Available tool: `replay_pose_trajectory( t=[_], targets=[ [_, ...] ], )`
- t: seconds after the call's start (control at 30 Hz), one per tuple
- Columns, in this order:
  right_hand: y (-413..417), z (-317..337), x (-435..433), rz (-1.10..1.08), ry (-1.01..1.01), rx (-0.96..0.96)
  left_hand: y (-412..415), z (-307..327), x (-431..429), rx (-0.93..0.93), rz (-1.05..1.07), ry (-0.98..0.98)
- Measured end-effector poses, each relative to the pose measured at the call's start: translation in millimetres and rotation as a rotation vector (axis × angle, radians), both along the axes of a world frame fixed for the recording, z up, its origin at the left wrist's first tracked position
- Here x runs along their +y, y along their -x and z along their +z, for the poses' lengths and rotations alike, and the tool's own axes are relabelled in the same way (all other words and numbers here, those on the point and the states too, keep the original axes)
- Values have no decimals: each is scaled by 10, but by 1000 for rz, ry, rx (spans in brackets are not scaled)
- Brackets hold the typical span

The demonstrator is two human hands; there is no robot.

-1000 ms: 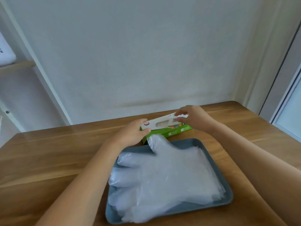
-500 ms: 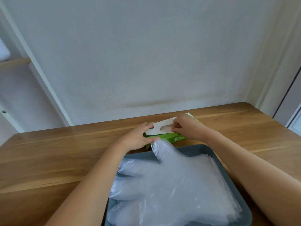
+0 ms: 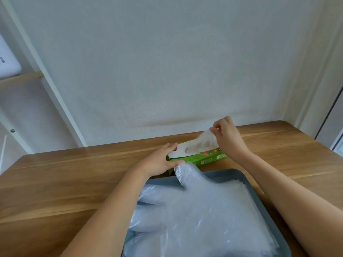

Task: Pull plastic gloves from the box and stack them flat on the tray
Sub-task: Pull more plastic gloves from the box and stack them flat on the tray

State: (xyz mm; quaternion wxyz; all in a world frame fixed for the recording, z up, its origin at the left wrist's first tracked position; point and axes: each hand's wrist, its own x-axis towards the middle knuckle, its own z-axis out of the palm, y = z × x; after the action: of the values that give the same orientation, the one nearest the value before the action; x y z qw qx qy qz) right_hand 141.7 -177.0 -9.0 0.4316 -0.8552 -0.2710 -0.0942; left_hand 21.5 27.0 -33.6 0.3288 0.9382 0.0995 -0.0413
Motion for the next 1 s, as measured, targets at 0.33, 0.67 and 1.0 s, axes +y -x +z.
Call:
replay_pose_trajectory(
  t=[0.33,0.67,1.0],
  targets=[
    [137,757,-356,425,-728,430,40,190,-116,0,28,17],
    [839,879,-671,693,-574,831,626,941,-742,-241,-182,745],
    [1500,702,-846,599,-369,588,1002,940,-1120,-377,319,1031]
  ],
)
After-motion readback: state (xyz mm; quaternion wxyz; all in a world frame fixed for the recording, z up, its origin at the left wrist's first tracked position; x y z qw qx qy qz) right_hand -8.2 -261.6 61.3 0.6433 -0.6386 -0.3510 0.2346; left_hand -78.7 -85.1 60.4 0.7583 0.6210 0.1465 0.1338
